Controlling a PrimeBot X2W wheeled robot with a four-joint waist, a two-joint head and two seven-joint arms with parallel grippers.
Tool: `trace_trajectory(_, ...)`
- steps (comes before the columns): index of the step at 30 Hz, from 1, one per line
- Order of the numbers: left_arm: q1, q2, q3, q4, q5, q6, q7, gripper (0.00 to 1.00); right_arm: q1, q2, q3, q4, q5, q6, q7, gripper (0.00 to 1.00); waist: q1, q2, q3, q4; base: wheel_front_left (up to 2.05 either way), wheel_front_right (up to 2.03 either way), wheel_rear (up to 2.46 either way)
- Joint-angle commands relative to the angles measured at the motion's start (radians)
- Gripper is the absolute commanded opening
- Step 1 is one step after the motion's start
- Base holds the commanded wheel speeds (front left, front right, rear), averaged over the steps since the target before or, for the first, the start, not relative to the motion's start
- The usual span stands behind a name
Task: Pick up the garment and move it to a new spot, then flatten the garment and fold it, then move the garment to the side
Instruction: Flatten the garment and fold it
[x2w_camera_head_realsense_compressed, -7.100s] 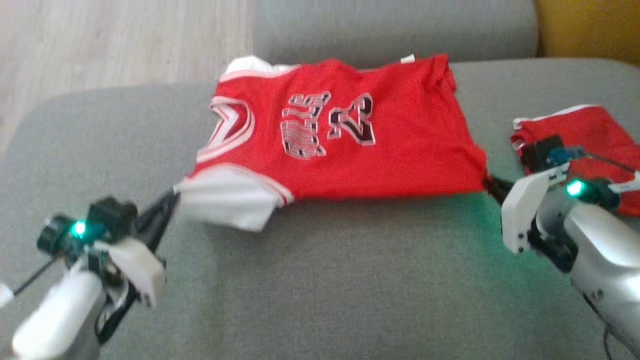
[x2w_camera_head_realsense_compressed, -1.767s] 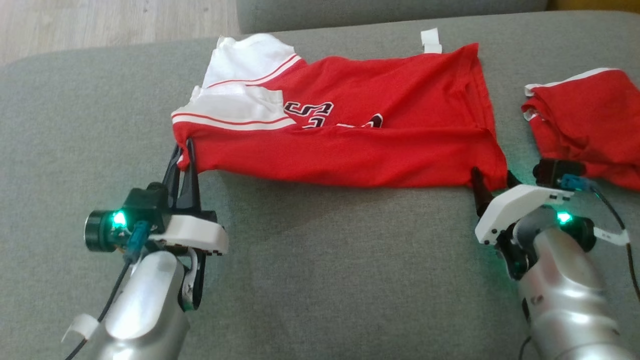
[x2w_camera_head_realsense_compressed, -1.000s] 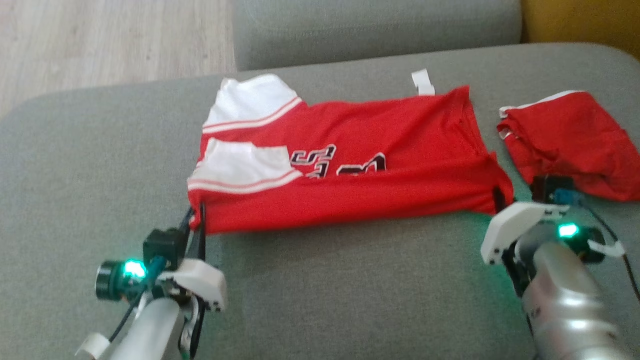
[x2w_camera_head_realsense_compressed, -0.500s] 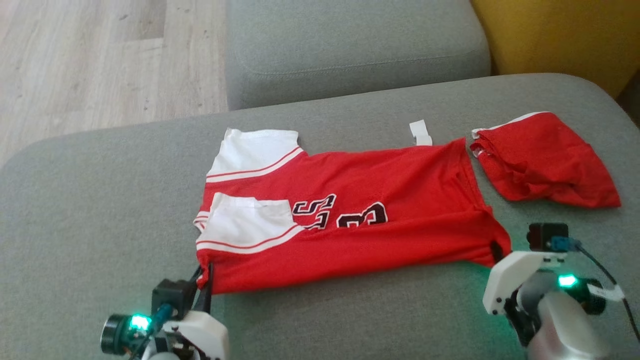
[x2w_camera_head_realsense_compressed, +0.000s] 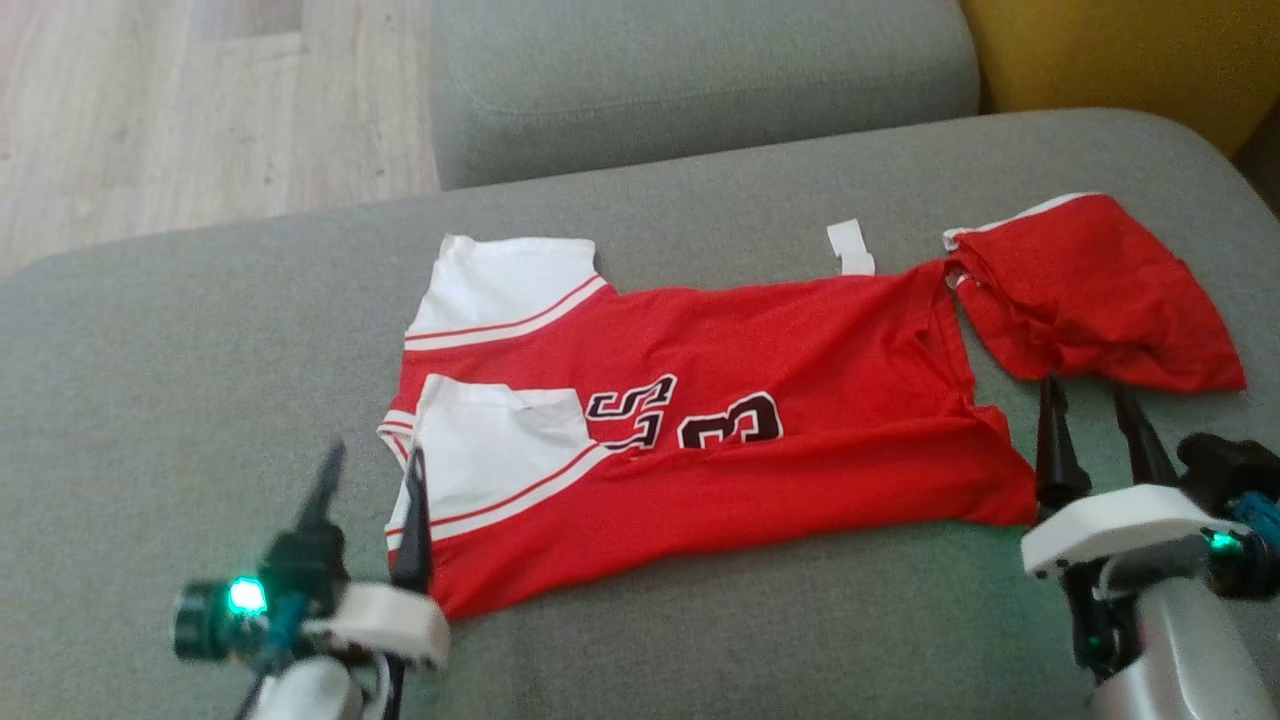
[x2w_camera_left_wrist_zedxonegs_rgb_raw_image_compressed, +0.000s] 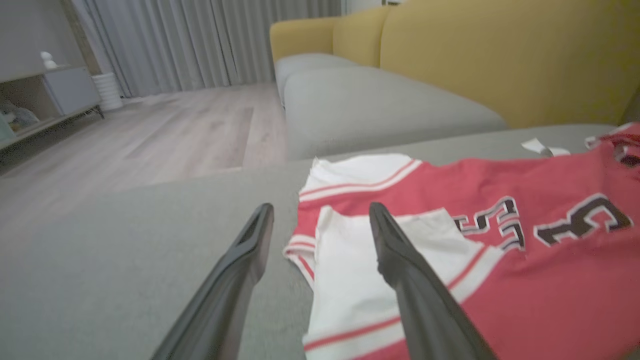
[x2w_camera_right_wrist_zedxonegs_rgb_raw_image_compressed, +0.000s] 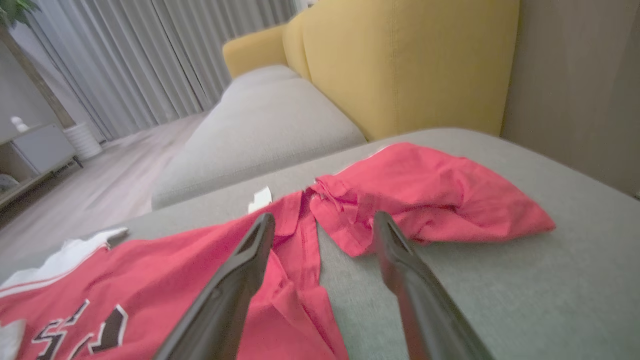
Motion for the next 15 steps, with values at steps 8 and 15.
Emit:
trace_trajectory(8, -0.192, 0.049, 0.12, -0.184, 0.023, -0.058, -0.077, 1.0, -0.04, -0.004, 0.125, -0.172, 0.049, -0.001, -0.126, 1.0, 0.0, -0.0001, 0.123, -0.049, 0.0, 0.0, 0.0)
trace_trajectory(15, -0.532, 0.213, 0.091, -0.057, 0.006, -0.27, 0.195, 1.0, -0.129, -0.004, 0.165, -0.244, 0.092, -0.001, -0.137, 1.0, 0.0, -0.0001, 0.289, -0.125, 0.0, 0.0, 0.0)
